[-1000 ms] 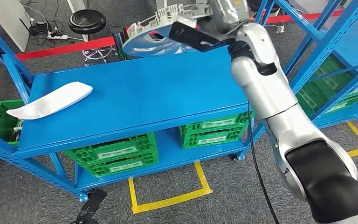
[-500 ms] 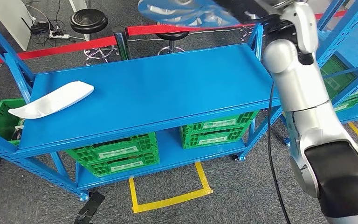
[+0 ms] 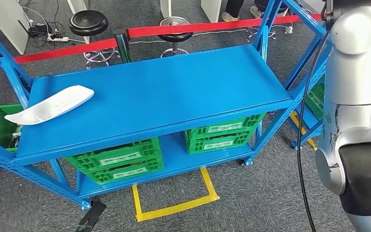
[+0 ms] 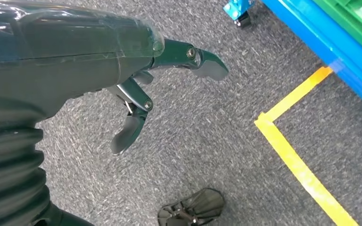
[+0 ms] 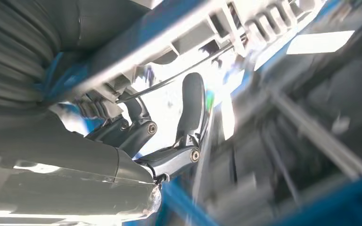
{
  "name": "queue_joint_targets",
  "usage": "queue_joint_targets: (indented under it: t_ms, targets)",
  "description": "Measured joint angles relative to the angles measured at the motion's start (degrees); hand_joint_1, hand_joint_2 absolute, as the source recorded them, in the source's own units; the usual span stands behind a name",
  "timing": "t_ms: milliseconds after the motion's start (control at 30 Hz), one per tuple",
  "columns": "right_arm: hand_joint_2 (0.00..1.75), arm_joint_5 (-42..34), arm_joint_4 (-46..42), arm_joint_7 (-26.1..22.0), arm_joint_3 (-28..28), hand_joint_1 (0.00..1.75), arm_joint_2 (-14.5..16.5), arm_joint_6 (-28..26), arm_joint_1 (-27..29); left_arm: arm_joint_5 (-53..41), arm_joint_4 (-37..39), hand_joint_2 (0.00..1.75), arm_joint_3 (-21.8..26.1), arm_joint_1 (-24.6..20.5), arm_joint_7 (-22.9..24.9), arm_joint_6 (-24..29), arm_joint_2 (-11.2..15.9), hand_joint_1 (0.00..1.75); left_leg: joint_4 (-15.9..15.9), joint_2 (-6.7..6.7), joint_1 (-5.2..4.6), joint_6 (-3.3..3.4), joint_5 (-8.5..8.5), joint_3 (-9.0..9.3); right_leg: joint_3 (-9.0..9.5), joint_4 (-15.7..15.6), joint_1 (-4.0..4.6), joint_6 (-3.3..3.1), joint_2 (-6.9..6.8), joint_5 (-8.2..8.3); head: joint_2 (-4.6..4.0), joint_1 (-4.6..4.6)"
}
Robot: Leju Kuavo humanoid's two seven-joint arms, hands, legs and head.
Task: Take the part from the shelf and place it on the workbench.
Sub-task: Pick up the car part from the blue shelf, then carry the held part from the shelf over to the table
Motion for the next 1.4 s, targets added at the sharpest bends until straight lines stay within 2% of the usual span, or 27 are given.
queue_joint_targets:
  t_ms: [133,267,567,1000,1400]
  targets:
    - [1.75,-14.2,-1.4,3.1,-0.3,1.75,-0.4,4.8,1.2,0.0,0.0,1.75,0.0,1.7,-0.7,0.4,0.6,0.0,0.0,0.05,0.02,-0.03,-0.04,0.04,-0.03,0.0,0.02,0.0,0.16,0.0,0.0,-0.08]
    - [1.75,-19.1,-3.1,4.3,-0.4,1.75,-1.2,5.8,2.1,0.4,-0.1,1.75,0.1,2.4,-0.6,1.9,1.7,0.0,0.0,-0.09,0.03,-0.04,-0.04,0.02,-0.03,0.0,0.02,0.0,0.13,-0.01,0.0,0.01]
    - [1.75,-21.3,-9.0,5.4,-0.3,1.75,-2.0,5.4,7.3,2.9,-1.6,1.75,0.5,2.7,-1.1,1.2,4.1,0.0,0.0,-0.29,0.04,-0.04,-0.04,0.02,-0.01,0.0,0.01,0.0,0.08,-0.01,0.0,-0.02]
    - [1.75,-24.5,-16.5,7.9,-1.4,1.75,-4.7,4.6,13.3,6.3,-2.6,1.75,0.9,4.5,-3.9,1.5,5.6,0.0,0.0,-0.46,0.03,-0.04,-0.04,0.0,-0.01,0.0,0.01,-0.01,0.01,-0.02,0.0,-0.01]
    - [1.75,-24.9,-18.8,8.4,-1.7,1.75,-5.2,3.7,13.9,7.8,-4.9,1.75,1.0,5.2,-1.9,2.3,6.8,0.0,0.0,-0.26,0.04,-0.04,-0.04,0.0,-0.01,0.0,0.02,-0.01,0.02,-0.01,0.0,-0.09]
